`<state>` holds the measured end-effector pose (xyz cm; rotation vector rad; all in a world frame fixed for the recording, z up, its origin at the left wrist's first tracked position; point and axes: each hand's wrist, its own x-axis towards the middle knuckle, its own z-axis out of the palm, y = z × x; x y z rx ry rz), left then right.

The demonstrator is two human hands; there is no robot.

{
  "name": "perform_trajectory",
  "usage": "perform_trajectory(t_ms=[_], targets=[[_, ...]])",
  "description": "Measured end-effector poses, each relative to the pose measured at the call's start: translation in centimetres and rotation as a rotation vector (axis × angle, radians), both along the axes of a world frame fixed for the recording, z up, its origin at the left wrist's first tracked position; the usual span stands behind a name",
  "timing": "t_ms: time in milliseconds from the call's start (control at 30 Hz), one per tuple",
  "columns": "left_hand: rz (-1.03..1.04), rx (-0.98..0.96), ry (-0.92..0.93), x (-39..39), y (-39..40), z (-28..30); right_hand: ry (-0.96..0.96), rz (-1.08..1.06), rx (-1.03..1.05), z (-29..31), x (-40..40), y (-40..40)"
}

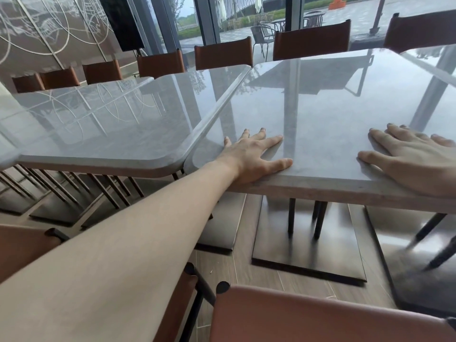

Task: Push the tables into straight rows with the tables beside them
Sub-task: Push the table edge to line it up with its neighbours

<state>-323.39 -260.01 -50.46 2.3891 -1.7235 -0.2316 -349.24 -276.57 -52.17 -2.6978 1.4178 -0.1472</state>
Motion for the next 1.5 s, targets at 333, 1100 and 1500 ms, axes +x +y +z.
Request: perform_trajectory(t_ms=[333, 1100, 1500], targets=[[-0.001, 0.004, -0.005, 0.2, -0.4, -0.2, 0.026, -0.003, 0.043, 0.6, 0.1, 0.3], [-0.025, 0.142, -0.119, -0.1, -0.5, -0.4, -0.003, -0.003, 0.105, 1.4, -0.6, 1.2], [-0.034, 0.115, -0.093, 0.2, -0.5, 0.1, -0.009, -0.059, 0.116, 2.0, -0.4, 2.3]])
